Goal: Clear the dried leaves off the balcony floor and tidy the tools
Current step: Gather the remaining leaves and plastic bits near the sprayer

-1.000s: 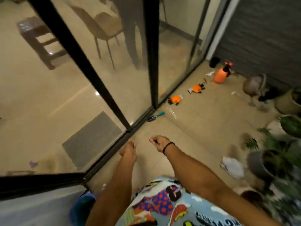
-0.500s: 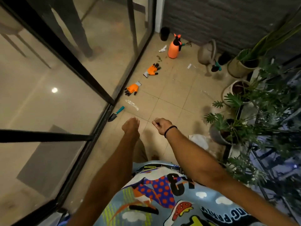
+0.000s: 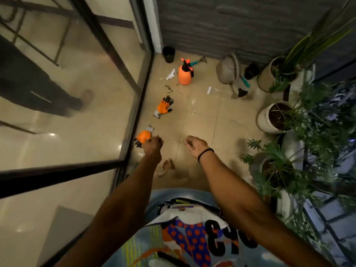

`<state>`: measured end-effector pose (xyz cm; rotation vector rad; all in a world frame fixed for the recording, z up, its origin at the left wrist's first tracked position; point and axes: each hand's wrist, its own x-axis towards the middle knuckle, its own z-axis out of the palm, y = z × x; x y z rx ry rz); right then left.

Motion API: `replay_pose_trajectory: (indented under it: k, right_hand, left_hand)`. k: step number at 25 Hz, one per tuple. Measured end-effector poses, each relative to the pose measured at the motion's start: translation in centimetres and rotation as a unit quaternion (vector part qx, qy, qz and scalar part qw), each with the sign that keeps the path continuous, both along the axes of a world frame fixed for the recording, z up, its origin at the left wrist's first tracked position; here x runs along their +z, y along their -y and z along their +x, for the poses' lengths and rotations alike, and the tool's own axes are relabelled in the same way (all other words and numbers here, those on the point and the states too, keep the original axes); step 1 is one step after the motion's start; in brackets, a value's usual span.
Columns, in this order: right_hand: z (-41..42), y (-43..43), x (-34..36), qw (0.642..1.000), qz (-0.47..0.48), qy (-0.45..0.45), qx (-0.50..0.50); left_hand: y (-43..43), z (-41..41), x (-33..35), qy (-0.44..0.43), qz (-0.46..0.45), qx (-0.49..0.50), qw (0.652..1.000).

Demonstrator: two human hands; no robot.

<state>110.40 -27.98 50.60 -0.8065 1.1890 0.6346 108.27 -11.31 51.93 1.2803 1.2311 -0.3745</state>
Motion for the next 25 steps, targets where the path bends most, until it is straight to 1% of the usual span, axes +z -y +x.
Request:
replay_pose_trajectory:
  k: [1,2,3,4,5,8,10,12,13,15,17,18,19,22,23,25]
  right_hand:
    - [3.2,0.7,-0.2,1.0,-0.012,0.004,-0.025]
    - [5.9,1.5,-0.7,0.999,-0.029,-0.012,-0.03]
    - [8.7,2.3,-1.3,0.999,-0.054,-0.005,-0.002]
    - [12.0,2.9,-1.6,0.995,-0.079,0.005,0.06]
    - [15.6,3.2,-2.4,0.993,-0.086,0.01,0.077]
    - [24.6,4.4,-6.9,0.99,-0.08,0.014,0.113]
    - [30.6,5.0,-12.5,0.987,-0.098,0.003,0.125]
    - [34.8,4.7,-19.2,0.973,-0.144,0.015,0.181]
    - [36.4,4.4,-23.1,0.967,-0.148,0.022,0.208]
    - [38.6,3.1,-32.1,0.945,-0.182,0.034,0.269]
    - [39.9,1.8,-40.8,0.917,-0.236,0.046,0.319]
    - [40.4,1.1,-44.9,0.895,-0.259,0.062,0.359]
    - [40.9,0.5,-48.7,0.865,-0.276,0.083,0.41]
    - [41.8,-1.2,-59.5,0.758,-0.3,0.185,0.55]
    - [42.0,-1.7,-62.4,0.72,-0.305,0.218,0.583]
    - [42.3,-2.6,-67.6,0.655,-0.317,0.267,0.632]
  left_hand:
    - [0.7,3.2,0.3,0.005,0.004,0.031,0.999]
    - [1.2,6.0,0.2,0.002,0.014,0.053,0.998]
    - [1.9,9.3,-0.4,0.013,0.017,0.081,0.997]
    - [2.5,12.3,-1.1,0.016,0.029,0.078,0.996]
    - [3.3,15.5,-2.2,0.013,0.033,0.084,0.996]
    - [4.8,23.2,-8.1,0.001,0.084,0.057,0.995]
    - [5.7,28.0,-13.9,-0.028,0.114,0.016,0.993]
    - [5.9,31.3,-20.6,-0.056,0.16,-0.04,0.985]
    - [5.9,32.9,-24.1,-0.069,0.178,-0.076,0.979]
    - [5.3,35.6,-31.8,-0.09,0.207,-0.142,0.964]
    - [4.5,38.5,-39.0,-0.103,0.226,-0.187,0.951]
    - [4.0,39.7,-42.7,-0.1,0.238,-0.201,0.945]
    - [3.5,40.6,-46.5,-0.081,0.265,-0.218,0.936]
    - [1.7,41.7,-57.6,0.003,0.332,-0.299,0.895]
    - [1.1,41.6,-60.9,0.013,0.336,-0.329,0.882]
    - [0.3,41.2,-65.9,-0.002,0.335,-0.377,0.863]
